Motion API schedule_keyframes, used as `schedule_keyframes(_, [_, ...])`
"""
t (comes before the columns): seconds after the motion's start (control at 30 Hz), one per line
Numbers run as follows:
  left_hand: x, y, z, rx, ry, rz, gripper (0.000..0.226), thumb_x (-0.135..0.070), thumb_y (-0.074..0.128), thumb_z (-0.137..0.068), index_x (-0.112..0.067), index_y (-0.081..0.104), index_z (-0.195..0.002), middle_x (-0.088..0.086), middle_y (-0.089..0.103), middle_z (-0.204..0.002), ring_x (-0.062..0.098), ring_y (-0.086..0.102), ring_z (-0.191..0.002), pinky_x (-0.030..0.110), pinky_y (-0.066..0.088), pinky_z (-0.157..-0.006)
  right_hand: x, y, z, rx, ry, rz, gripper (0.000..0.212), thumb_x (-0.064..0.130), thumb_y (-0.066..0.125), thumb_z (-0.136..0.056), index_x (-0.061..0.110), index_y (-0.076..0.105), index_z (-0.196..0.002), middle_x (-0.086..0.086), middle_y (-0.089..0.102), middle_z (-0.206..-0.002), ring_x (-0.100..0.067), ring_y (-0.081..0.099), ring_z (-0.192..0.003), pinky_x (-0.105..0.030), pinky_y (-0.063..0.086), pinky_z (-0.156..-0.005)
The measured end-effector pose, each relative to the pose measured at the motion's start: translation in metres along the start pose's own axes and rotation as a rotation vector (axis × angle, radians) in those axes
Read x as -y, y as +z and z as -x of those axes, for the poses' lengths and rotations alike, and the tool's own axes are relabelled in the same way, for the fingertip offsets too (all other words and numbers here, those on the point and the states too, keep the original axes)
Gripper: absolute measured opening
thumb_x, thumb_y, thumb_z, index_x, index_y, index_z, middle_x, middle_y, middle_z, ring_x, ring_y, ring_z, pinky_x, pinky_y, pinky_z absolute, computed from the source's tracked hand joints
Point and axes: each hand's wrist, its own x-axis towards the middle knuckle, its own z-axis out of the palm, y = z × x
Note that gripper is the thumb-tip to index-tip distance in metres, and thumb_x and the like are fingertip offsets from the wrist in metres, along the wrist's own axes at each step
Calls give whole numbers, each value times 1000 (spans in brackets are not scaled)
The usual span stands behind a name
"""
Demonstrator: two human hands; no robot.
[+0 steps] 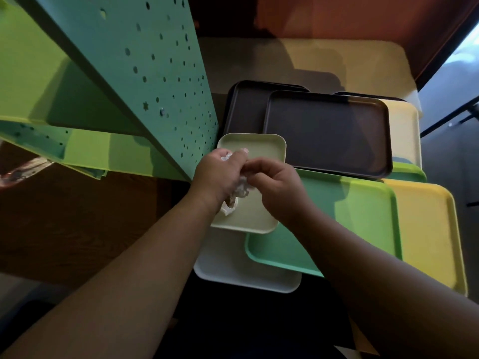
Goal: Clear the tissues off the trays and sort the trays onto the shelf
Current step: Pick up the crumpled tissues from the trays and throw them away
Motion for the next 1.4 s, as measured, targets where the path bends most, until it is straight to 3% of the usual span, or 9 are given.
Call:
schedule_keyframes(0.17, [-11, -1, 7, -177, 230, -231, 20, -32, 65, -88, -13, 60, -91, 6, 66, -80, 21, 65, -67, 32, 53, -54, -15, 19, 6, -113, 10, -13, 26, -9, 60, -81, 16, 55, -81, -4, 65, -92, -9, 64, -76, -24, 52, -71])
schedule_keyframes(0.23, [-16, -4, 7, -243, 359, -312, 12, -19, 64, -84, -16, 56, -92, 6, 63, -86, 20, 61, -69, 28, 45, -52, -32, 24, 3, -100, -12, 280, 17, 10, 64, -82, 18, 57, -96, -8, 61, -110, -21, 61, -97, -33, 51, -86])
schedule_keyframes(0.33, [-22, -8, 2, -243, 462, -335, 16, -8, 60, -78, -17, 56, -92, 6, 61, -91, 22, 59, -72, 30, 47, -55, -52, 30, -6, 166, -81, 1002, 60, 47, 52, -74, 21, 55, -128, -7, 57, -124, -30, 50, -112, -41, 42, -100])
schedule_keyframes(0.5, [-17, -13, -4, -231, 446, -318, 19, -9, 59, -79, -22, 57, -93, 3, 63, -95, 21, 61, -76, 28, 49, -61, -60, 36, -11, 179, -250, 1274, 24, 32, 65, -85, 19, 75, -103, -10, 66, -97, -35, 55, -92, -35, 37, -71])
schedule_keyframes(0.7, [-19, -21, -1, -117, 417, -165, 21, -6, 59, -78, -19, 63, -93, -3, 66, -82, 13, 64, -70, 28, 55, -58, -29, 23, 1, -221, -31, 783, 18, 23, 56, -94, 11, 61, -83, -8, 60, -78, -25, 49, -72, -39, 42, -62])
schedule_keyframes(0.9, [-43, -1, 11, 58, 199, 145, 11, -7, 57, -81, -11, 65, -88, 5, 61, -68, 18, 56, -49, 21, 38, -35, 38, 3, 45, -407, -43, -39, 14, 21, 58, -99, 28, 55, -111, -15, 72, -95, -38, 70, -86, -55, 60, -76])
schedule_keyframes(1.07, [-67, 30, 46, 410, 135, 335, 8, -14, 56, -91, -8, 62, -93, 11, 57, -75, 17, 54, -56, 26, 45, -47, 40, -11, 67, -610, -96, 81, 21, 24, 53, -98, 18, 68, -112, -7, 65, -105, -22, 66, -97, -50, 57, -87])
schedule_keyframes(1.17, [-81, 55, 62, 423, 146, 331, 9, -16, 58, -90, -10, 61, -84, 7, 55, -67, 17, 54, -54, 27, 45, -49, 39, -24, 80, -753, -174, 176, 33, 34, 49, -98, 23, 69, -122, 0, 57, -119, -14, 55, -117, -37, 49, -101])
schedule_keyframes(1.4, [-108, 156, 116, 509, 77, 300, 28, -36, 50, -99, -14, 64, -91, 4, 65, -74, 14, 63, -65, 27, 50, -58, 28, -105, 114, -753, -186, 102, 71, 67, 29, -96, 25, 47, -150, 1, 53, -144, -12, 46, -136, -42, 47, -108])
